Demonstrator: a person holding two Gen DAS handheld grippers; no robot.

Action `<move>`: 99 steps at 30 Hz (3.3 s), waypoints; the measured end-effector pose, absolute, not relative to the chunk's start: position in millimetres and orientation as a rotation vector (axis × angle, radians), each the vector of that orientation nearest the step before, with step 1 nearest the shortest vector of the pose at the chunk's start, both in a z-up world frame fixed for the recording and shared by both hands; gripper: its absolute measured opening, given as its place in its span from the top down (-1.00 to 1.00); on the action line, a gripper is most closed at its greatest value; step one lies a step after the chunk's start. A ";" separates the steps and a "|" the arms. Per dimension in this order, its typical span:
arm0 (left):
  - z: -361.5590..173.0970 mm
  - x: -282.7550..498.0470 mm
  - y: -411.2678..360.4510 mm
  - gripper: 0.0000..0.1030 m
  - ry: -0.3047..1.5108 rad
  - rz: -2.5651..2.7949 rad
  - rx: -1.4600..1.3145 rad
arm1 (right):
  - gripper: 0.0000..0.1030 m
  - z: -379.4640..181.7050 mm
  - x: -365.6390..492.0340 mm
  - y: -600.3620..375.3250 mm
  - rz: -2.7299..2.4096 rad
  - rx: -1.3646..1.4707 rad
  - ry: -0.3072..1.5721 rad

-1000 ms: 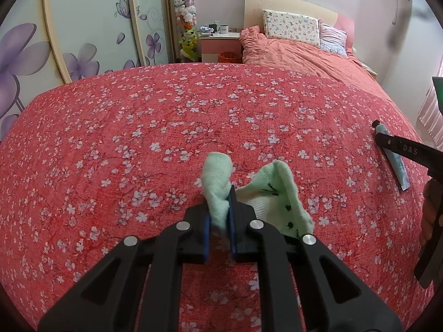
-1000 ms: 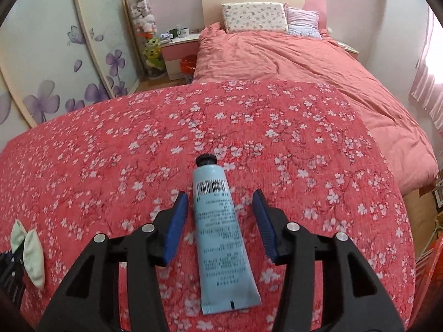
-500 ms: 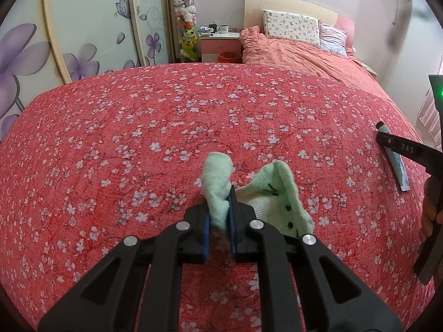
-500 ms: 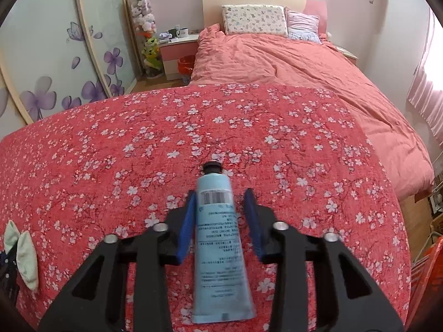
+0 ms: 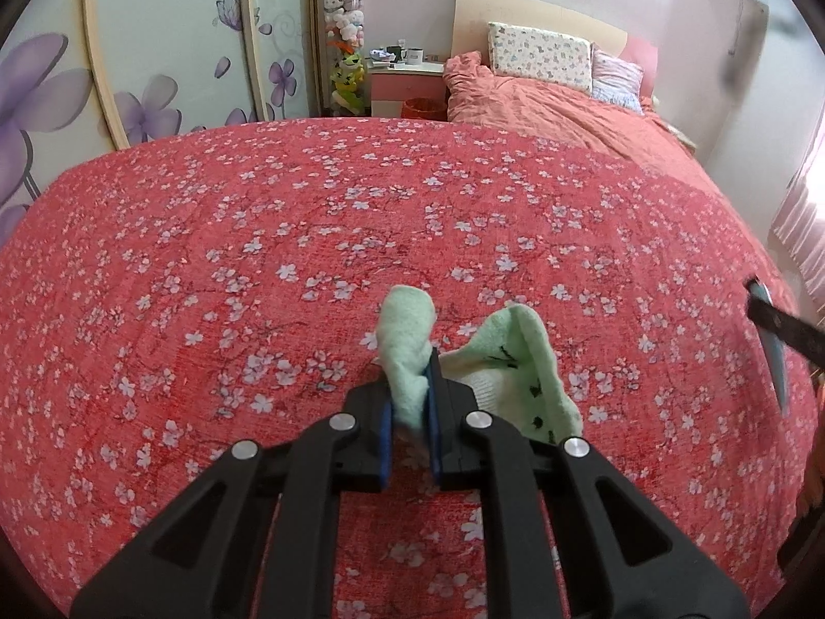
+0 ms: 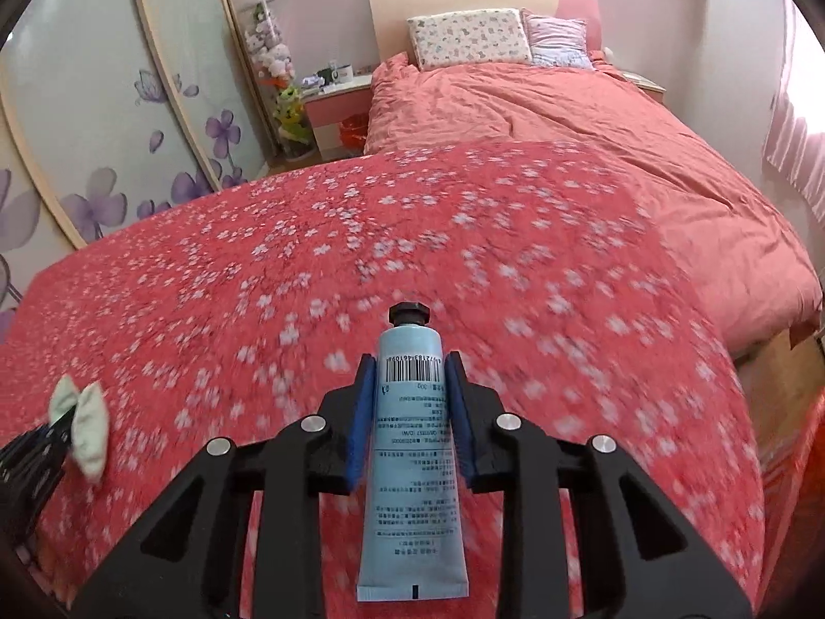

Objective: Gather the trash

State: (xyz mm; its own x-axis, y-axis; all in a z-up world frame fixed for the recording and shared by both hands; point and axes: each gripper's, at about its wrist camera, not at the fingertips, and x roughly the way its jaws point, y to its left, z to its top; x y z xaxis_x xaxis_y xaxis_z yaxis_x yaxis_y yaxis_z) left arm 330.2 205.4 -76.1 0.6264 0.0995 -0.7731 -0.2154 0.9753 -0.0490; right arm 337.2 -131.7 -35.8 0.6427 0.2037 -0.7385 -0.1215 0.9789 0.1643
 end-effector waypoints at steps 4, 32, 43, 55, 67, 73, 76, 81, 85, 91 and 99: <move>-72.5 321.4 206.0 0.79 0.845 0.153 -0.150 | 0.46 -29.3 306.8 -153.6 0.171 0.126 0.824; 52.6 244.4 43.3 0.80 0.611 -0.210 -0.051 | 0.46 52.3 158.2 -253.1 0.059 0.216 0.458; 78.0 219.3 -75.7 0.80 0.575 -0.440 0.003 | 0.46 61.9 121.9 -316.7 -0.084 0.257 0.370; 59.8 215.2 -180.8 0.80 0.614 -0.611 0.055 | 0.46 52.8 110.1 -368.1 -0.195 0.315 0.339; 30.5 216.3 -247.3 0.80 0.673 -0.718 0.087 | 0.46 31.9 109.5 -406.4 -0.239 0.384 0.359; 7.1 226.9 -275.5 0.76 0.722 -0.739 0.102 | 0.46 17.0 119.7 -420.3 -0.248 0.434 0.399; -5.8 234.5 -283.6 0.59 0.754 -0.727 0.104 | 0.45 10.8 126.6 -426.6 -0.233 0.462 0.425; -23.1 245.1 -283.1 0.26 0.794 -0.698 0.112 | 0.44 4.6 128.2 -434.3 -0.226 0.497 0.461; -28.5 248.8 -266.0 0.21 0.807 -0.655 0.113 | 0.03 8.2 116.3 -432.0 -0.245 0.498 0.450; -13.8 231.5 -222.7 -0.09 0.754 -0.591 0.103 | -0.35 26.1 84.5 -410.3 -0.278 0.422 0.408; 16.1 169.1 -145.3 -0.62 0.629 -0.446 0.085 | -0.88 48.5 36.4 -359.9 -0.299 0.284 0.330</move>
State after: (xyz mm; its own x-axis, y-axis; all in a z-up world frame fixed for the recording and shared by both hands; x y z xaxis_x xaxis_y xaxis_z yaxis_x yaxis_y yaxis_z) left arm 169.1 -145.3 16.1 0.7173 -0.3775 -0.5856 0.4282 0.9019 -0.0569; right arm 36.4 -359.9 48.5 0.9030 -0.2400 -0.3565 0.3315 0.9169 0.2225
